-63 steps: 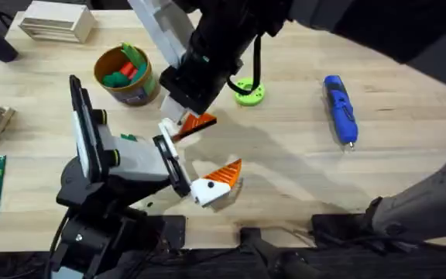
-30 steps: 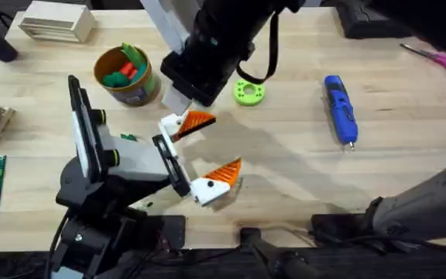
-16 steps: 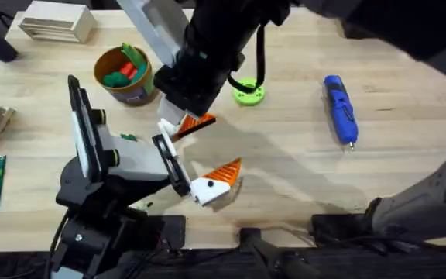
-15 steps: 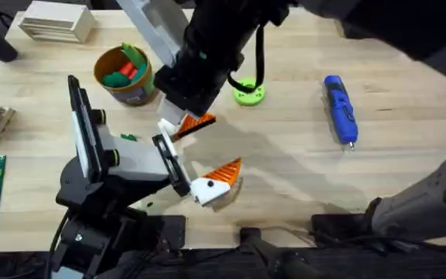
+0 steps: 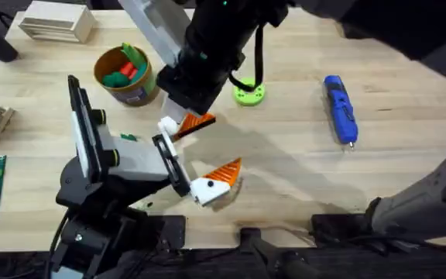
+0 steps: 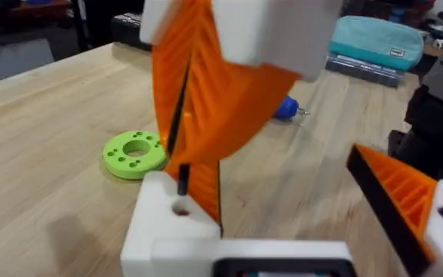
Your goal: Pick up the gripper from the table and insert it into the empty holder that is missing its gripper. Then pick up a screw, insert it into the mounting hole, and use the screwdriver to tighten it. Finally, clean up the table by picking up the vegetable and placing it into the bucket.
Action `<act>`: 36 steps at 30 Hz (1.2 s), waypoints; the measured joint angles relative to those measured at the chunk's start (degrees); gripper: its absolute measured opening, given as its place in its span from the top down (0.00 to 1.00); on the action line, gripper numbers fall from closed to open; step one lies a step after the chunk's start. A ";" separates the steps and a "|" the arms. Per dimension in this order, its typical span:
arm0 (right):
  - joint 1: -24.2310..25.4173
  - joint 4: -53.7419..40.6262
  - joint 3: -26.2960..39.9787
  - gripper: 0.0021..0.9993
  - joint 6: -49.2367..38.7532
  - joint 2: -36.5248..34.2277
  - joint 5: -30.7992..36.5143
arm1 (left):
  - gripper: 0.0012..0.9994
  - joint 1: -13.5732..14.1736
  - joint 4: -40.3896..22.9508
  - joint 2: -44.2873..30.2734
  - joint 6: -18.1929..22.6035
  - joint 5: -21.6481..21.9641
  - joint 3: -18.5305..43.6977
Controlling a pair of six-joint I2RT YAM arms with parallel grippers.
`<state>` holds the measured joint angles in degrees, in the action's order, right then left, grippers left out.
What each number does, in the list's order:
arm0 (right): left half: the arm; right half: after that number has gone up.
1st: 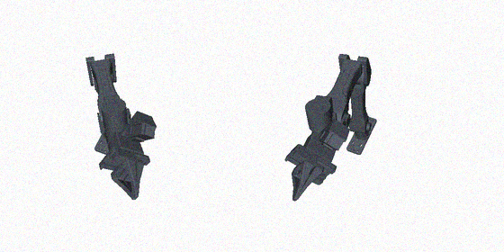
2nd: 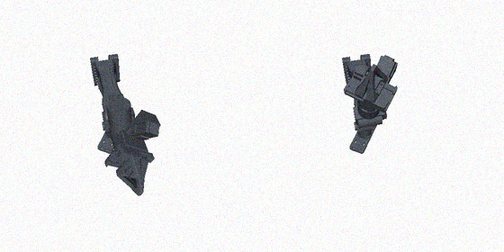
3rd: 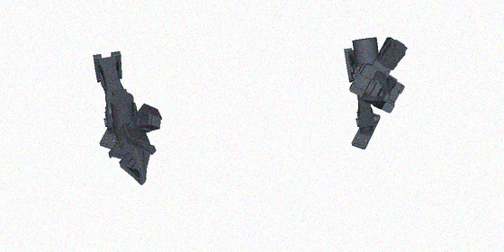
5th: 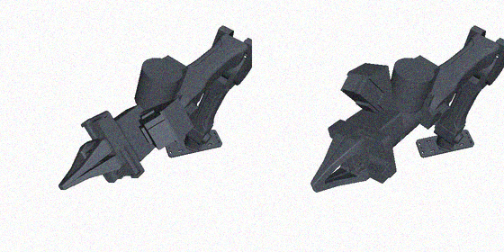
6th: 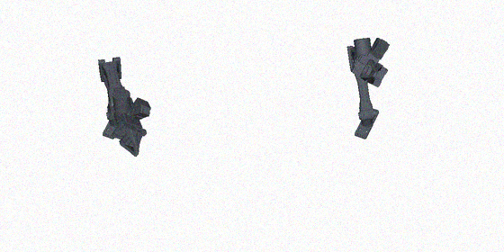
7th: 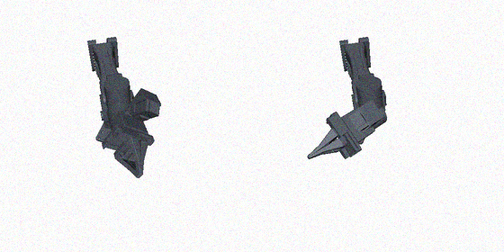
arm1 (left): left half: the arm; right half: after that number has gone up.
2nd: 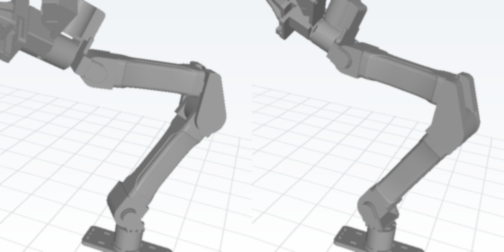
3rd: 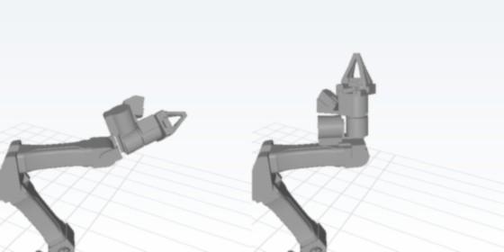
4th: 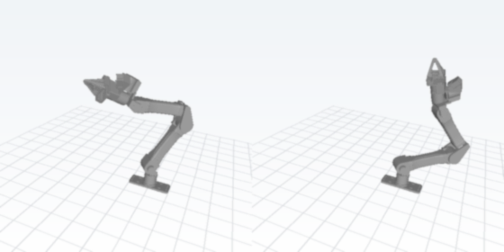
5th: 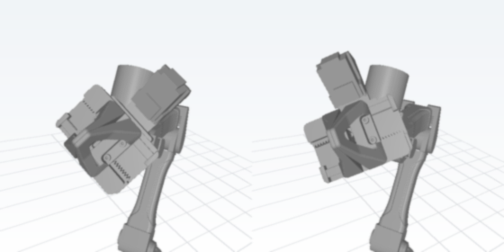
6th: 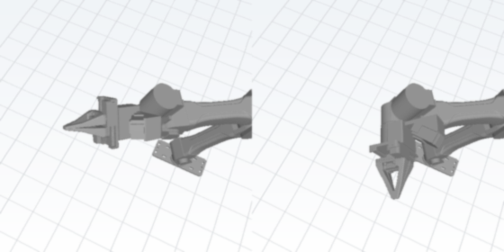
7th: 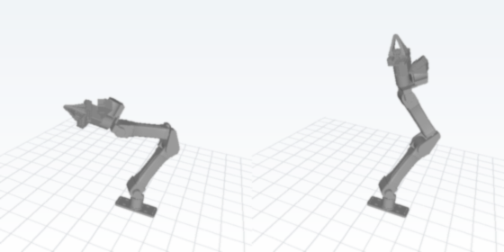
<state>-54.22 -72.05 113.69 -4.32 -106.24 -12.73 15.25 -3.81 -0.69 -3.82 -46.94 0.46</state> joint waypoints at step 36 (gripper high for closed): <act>0.27 -1.05 -0.07 1.00 -1.59 -3.38 -2.13 | 0.01 0.00 -0.01 0.00 -0.43 -0.01 0.01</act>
<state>-53.94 -73.10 113.62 -5.90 -109.61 -14.86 15.25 -3.81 -0.69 -4.25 -46.95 0.47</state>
